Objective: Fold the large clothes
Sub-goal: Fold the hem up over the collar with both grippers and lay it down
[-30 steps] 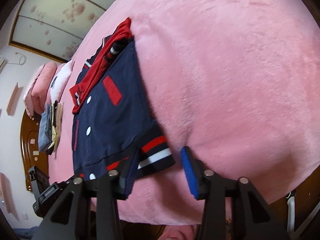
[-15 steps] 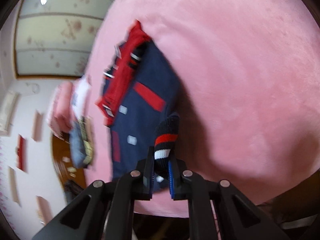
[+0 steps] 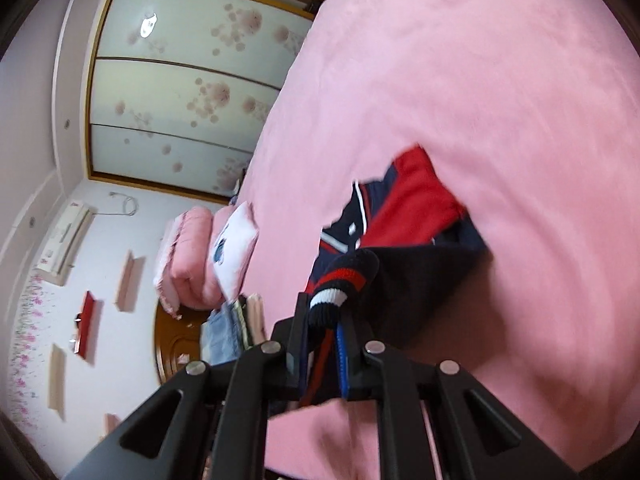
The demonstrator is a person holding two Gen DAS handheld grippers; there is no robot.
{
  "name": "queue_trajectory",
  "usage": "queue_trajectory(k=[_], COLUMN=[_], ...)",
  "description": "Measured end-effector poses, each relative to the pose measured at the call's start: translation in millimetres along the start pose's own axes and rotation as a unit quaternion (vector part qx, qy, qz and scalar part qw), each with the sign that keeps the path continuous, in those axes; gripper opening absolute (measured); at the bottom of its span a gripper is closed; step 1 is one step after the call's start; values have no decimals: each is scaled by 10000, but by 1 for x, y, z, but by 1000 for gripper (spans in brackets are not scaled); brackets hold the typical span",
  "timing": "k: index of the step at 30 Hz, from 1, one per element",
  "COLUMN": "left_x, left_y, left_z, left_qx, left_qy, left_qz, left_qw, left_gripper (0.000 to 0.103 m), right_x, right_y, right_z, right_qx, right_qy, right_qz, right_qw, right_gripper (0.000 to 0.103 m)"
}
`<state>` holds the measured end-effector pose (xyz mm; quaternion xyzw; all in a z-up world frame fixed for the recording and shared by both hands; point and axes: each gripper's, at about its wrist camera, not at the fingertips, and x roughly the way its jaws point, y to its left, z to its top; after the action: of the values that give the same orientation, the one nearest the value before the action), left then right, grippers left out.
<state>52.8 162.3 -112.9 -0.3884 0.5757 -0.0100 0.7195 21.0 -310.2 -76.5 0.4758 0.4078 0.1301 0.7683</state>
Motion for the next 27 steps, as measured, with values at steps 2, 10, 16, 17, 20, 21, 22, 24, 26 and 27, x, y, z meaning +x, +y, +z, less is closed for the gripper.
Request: queue_trajectory(k=[2,10,16,17,20,21,22,24,26,27], left_x=[5,48,81,85,82,79,76,75,79,80], left_y=[-15,-41,-50,-54,-68,-74,-76,-82,-86,-87], left_z=[25,83,112,114,117,116,116,111,105,103], left_qx=[142,452,678,804,1244,1383,1448,1668,1791,1821], left_qy=[2,297,519,524,278,172,146,117,166,193], left_qz=[15,132,430,580,852,944,989,1145,1272,1325], left_qw=[9999,9984,9954,9937,9882,9857,9844,9793,9754,9741], left_gripper=[10,10,20,34,66,67,68,68,68,68], right_x=[8,44,73,78,90,91,92,94,100,103], right_y=[7,12,21,22,28,30,33,40,45,47], right_z=[11,43,56,59,66,68,71,75,77,77], right_qx=[-28,205,-41,-84,-282,-370,-486,-737,-977,-1074], right_qy=[-83,-321,-366,-352,-395,-463,-548,-650,-520,-420], right_qz=[-167,-675,-1154,-1233,-1447,-1494,-1543,-1641,-1730,-1760], right_qw=[9998,9970,9926,9917,9883,9870,9853,9815,9787,9776], right_gripper=[10,10,14,15,32,45,52,60,60,60])
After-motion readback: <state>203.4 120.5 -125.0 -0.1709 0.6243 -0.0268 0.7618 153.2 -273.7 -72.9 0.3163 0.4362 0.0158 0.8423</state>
